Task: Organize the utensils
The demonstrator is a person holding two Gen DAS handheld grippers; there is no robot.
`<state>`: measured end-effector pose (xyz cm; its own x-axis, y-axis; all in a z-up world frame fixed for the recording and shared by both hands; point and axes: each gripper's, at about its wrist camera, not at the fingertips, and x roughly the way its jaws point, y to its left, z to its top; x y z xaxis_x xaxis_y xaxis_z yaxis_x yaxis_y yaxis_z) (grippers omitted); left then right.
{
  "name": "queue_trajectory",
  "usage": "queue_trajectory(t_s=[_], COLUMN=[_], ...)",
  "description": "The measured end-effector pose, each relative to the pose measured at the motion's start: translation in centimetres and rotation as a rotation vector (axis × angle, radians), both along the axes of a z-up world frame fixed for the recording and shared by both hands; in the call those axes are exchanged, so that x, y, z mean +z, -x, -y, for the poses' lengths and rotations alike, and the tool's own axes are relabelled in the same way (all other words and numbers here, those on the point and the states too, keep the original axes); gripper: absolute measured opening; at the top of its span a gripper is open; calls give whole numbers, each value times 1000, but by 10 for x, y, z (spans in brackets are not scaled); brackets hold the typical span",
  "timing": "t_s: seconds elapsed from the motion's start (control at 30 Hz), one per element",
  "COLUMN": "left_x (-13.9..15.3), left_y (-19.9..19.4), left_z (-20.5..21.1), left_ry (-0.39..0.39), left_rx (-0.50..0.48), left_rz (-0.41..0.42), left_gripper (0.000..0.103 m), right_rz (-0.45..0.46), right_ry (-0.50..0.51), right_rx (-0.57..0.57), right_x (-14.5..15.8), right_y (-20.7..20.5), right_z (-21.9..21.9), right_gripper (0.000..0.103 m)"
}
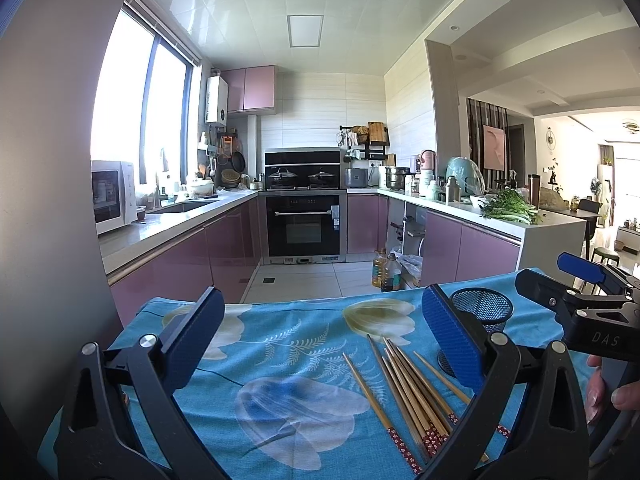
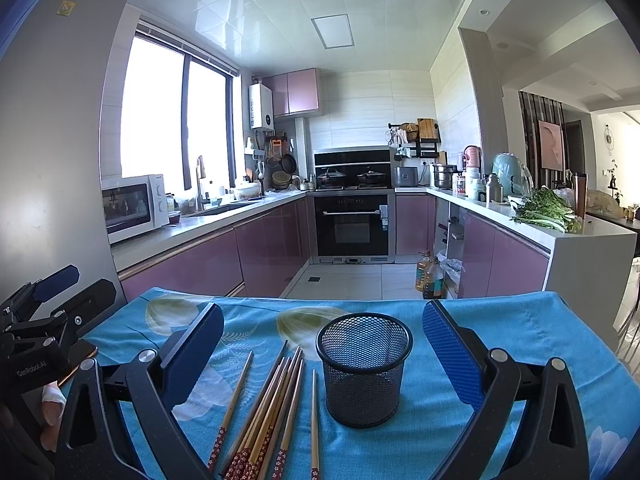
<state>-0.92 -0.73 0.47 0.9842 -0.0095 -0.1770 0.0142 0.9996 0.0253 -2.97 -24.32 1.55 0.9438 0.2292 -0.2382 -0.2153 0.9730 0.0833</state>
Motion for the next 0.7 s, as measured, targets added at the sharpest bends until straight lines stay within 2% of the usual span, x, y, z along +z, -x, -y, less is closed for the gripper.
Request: queue_trajectory(t_s=[0.7], left_x=[0], left_y=[-1], left_z=[0], left_ry=[0], left_rx=[-2], left_rz=[-1], left_gripper=[97], right_rz=[-3], right_ry=[-8], right_rx=[-1], right_x=[-3], right_y=[2], right_z=[3], right_gripper=[96])
